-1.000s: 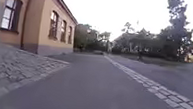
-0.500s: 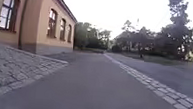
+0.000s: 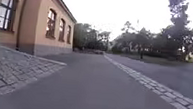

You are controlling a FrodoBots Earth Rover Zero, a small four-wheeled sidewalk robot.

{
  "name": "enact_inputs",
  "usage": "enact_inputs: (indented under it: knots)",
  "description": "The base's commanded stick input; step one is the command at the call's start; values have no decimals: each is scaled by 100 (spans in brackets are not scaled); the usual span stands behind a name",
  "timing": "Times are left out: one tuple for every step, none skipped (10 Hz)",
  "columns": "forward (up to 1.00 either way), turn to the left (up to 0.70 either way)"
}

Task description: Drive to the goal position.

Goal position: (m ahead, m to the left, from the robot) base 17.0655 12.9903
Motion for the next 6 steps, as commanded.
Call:
enact_inputs:
  knots:
    - [50, 0]
    - [50, 0]
    - [50, 0]
    - [50, 0]
    - [50, 0]
    - [50, 0]
